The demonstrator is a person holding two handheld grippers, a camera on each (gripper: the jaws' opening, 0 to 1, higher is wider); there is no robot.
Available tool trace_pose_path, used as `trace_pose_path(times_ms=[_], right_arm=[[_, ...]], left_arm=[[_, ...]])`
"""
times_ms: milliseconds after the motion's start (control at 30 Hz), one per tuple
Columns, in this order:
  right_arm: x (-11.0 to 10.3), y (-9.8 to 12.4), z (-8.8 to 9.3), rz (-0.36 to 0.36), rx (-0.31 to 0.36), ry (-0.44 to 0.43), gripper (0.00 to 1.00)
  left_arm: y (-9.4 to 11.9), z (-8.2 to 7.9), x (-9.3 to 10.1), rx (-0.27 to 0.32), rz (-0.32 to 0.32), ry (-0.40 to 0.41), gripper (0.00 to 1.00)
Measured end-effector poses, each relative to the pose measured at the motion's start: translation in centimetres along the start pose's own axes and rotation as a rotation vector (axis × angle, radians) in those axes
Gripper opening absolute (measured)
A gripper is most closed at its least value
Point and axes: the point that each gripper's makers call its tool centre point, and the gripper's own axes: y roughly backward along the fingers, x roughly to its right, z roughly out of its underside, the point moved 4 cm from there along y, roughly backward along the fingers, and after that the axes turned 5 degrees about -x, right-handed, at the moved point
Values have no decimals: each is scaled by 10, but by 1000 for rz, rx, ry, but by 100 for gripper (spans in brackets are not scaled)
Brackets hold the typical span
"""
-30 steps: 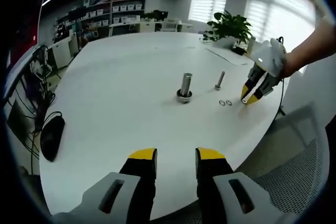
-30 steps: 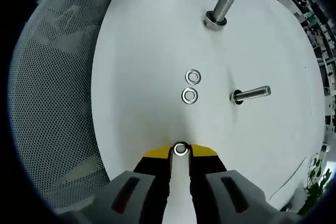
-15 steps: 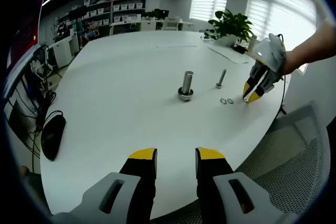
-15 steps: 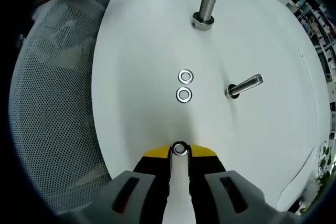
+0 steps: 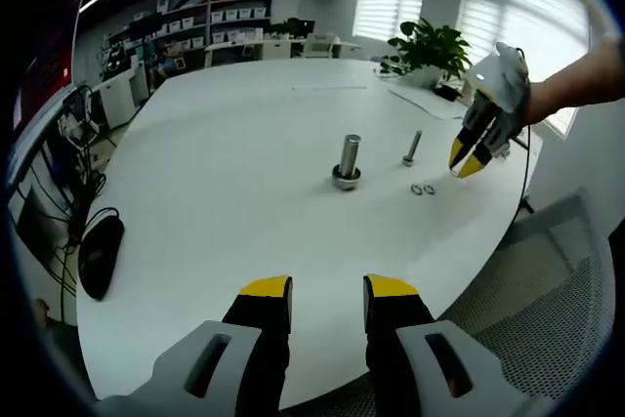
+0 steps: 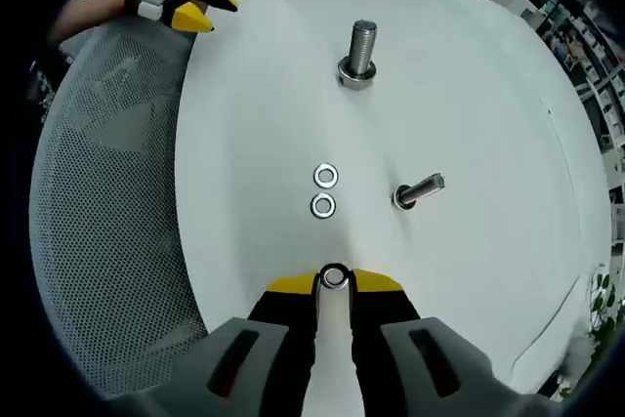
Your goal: Place the washer onto the threaded stud by aligning its center hole with the stud, sliding it down to the base, and recovering from edge contact or off-axis alignment until the washer reaches the visible bottom stop.
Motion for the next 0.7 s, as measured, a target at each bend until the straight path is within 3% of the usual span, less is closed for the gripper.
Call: trace_pose_path(times_ms=[700], right_arm=[[40, 27, -32, 49, 53, 18, 14]], left_arm=[[1, -1, 0, 11, -1, -7, 27]])
